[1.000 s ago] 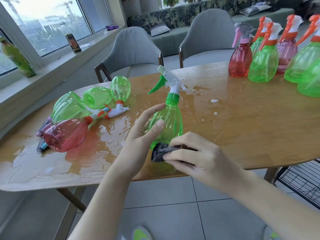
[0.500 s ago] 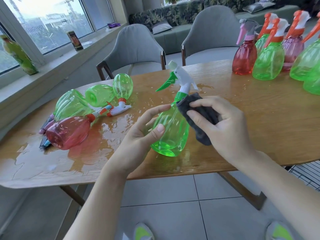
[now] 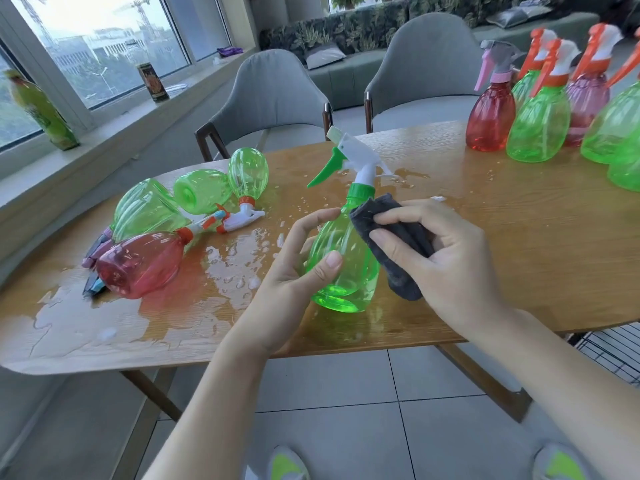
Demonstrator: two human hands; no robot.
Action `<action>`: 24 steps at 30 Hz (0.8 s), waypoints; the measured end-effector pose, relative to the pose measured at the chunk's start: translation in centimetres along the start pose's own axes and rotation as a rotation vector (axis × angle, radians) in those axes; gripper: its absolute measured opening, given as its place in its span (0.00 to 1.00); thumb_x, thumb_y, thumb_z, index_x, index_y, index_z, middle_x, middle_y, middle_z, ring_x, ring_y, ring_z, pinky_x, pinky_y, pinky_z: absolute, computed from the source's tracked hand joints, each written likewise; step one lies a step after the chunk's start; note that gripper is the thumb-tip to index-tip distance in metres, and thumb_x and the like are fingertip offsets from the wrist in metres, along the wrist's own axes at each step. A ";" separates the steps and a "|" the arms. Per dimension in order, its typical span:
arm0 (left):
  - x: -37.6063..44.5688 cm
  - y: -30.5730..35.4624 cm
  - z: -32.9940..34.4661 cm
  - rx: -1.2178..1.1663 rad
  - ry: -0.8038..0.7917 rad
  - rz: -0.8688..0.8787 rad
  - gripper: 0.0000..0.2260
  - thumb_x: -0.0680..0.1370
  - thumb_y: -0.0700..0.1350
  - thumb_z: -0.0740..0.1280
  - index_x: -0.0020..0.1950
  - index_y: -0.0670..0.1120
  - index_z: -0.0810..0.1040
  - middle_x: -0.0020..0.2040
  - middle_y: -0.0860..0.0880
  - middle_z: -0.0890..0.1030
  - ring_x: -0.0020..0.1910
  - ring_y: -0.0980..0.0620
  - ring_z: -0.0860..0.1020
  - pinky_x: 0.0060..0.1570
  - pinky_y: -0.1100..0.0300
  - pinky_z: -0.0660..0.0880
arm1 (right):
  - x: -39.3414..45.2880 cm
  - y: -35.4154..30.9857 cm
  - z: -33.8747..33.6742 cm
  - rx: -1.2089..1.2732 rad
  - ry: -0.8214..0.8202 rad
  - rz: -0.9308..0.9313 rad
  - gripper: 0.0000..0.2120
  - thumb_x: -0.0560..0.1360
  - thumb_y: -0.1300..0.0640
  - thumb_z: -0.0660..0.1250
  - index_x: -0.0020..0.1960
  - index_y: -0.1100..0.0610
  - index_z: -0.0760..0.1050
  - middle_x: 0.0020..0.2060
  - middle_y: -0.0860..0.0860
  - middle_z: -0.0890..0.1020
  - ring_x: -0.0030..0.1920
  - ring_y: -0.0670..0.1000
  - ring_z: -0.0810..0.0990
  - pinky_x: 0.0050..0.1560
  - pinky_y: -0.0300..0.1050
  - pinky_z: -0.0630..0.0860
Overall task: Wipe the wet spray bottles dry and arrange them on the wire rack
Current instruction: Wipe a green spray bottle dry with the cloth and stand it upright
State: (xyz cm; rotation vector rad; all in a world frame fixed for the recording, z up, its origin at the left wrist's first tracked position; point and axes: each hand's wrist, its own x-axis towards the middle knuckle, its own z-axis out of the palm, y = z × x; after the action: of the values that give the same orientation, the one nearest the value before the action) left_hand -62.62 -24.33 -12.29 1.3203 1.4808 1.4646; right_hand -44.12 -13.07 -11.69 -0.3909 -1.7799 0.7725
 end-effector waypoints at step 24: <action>0.1 2.0 5.4 -0.132 -0.034 -0.037 0.20 0.82 0.59 0.71 0.73 0.63 0.76 0.72 0.45 0.79 0.73 0.38 0.75 0.75 0.33 0.69 | -3.2 -0.6 -4.4 -0.355 -0.131 -0.320 0.05 0.78 0.60 0.74 0.52 0.59 0.86 0.51 0.54 0.83 0.51 0.50 0.82 0.56 0.38 0.76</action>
State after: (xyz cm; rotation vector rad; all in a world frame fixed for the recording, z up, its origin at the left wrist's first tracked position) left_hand -57.20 -22.86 -11.14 1.2264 1.3556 1.4829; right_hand -38.84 -14.08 -12.76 -0.2804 -2.0440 0.2606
